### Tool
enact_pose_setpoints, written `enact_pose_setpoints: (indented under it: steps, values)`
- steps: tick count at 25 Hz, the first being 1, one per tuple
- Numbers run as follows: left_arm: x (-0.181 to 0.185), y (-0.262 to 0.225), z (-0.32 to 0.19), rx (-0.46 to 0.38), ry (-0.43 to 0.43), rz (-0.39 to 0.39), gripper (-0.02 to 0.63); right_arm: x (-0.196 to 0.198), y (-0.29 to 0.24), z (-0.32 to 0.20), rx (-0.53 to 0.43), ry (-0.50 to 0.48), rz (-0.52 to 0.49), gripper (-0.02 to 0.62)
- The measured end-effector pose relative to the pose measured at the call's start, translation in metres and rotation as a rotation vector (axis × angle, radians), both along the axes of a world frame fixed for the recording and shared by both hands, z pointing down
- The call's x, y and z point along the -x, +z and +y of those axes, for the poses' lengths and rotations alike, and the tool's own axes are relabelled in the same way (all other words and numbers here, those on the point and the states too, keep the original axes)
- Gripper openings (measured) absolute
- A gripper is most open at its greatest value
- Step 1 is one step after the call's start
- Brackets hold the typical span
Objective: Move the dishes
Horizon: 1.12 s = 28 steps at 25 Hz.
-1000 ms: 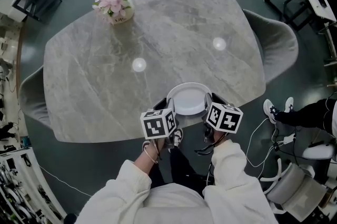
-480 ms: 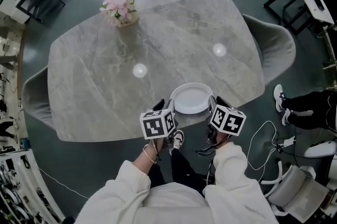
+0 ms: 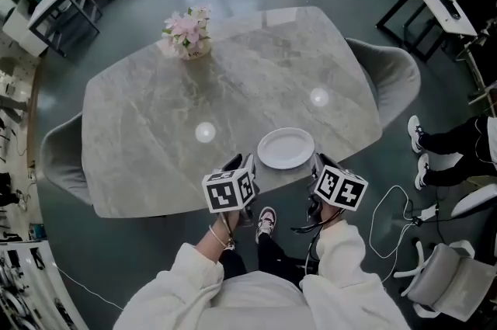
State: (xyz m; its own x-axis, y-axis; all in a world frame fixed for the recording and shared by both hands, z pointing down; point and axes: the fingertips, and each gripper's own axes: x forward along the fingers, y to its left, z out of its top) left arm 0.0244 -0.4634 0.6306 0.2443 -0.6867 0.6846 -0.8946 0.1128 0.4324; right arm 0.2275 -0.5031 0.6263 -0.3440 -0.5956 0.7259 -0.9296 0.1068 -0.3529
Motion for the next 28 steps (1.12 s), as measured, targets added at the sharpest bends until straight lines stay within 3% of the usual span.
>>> enact_pose_setpoints:
  steps: [6,11,20,28]
  values:
    - [0.017,-0.050,0.025,-0.109,-0.024,0.085,0.077,0.003,-0.039,0.037,-0.082,0.064,0.004,0.086]
    - [0.044,-0.085,0.058,-0.174,-0.030,0.112,0.062,0.029,-0.066,0.084,-0.134,0.086,-0.086,0.077]
    - [0.072,-0.113,0.112,-0.228,0.035,0.040,0.031,0.083,-0.097,0.147,-0.216,0.063,-0.096,0.067]
    - [0.090,-0.132,0.147,-0.263,0.087,-0.013,0.012,0.101,-0.113,0.188,-0.262,0.072,-0.093,0.064]
